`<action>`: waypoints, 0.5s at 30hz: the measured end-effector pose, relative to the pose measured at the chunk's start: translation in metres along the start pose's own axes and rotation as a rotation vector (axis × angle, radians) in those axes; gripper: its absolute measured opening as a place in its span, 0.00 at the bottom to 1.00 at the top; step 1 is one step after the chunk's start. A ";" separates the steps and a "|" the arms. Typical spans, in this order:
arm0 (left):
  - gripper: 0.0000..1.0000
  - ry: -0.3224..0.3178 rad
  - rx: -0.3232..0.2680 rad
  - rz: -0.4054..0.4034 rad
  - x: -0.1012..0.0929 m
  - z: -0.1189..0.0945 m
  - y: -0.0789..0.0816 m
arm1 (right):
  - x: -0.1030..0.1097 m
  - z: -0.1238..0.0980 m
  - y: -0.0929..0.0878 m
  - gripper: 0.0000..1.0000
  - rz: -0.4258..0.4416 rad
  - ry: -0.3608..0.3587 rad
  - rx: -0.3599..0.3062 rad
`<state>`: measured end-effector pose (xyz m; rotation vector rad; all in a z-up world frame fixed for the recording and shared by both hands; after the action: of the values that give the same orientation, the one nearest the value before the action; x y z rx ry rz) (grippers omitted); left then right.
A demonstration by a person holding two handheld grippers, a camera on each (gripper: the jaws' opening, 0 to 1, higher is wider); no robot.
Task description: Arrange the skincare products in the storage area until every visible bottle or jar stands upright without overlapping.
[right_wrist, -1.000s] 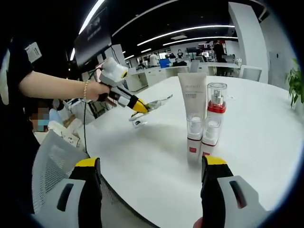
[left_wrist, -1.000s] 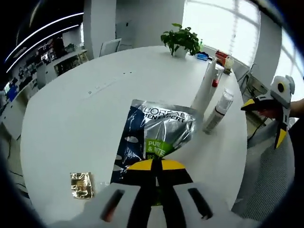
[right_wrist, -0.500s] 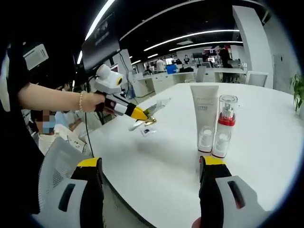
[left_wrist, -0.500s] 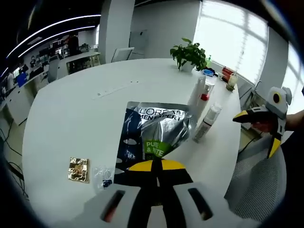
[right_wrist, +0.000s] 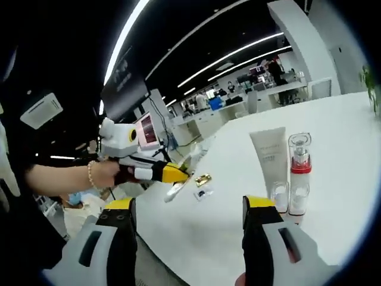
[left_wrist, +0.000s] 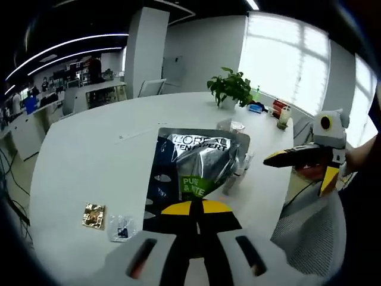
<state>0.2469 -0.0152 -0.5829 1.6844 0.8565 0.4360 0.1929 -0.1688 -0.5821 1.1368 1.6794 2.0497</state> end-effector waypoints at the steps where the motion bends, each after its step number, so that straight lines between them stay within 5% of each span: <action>1: 0.00 0.000 -0.005 -0.007 -0.002 -0.001 0.002 | 0.002 0.002 0.002 0.72 0.008 0.003 -0.007; 9: 0.00 0.005 -0.047 -0.023 -0.019 -0.011 0.011 | 0.014 0.025 0.033 0.64 0.170 0.007 -0.136; 15: 0.00 0.026 -0.033 0.013 -0.033 -0.013 0.015 | 0.029 0.038 0.042 0.57 0.242 0.011 -0.171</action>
<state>0.2202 -0.0320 -0.5604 1.6581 0.8542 0.4792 0.2113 -0.1361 -0.5305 1.3266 1.3964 2.2960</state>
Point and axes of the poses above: the point that each gripper's makers call its tool centre point, and the gripper's own axes: z roughly forward along the fingers, x roughly to its left, y roughly out of its top, the point moved 4 cm from there along -z, roughly backward along the fingers, and after that the axes turned 14 degrees about -x, right-handed, at the moved point
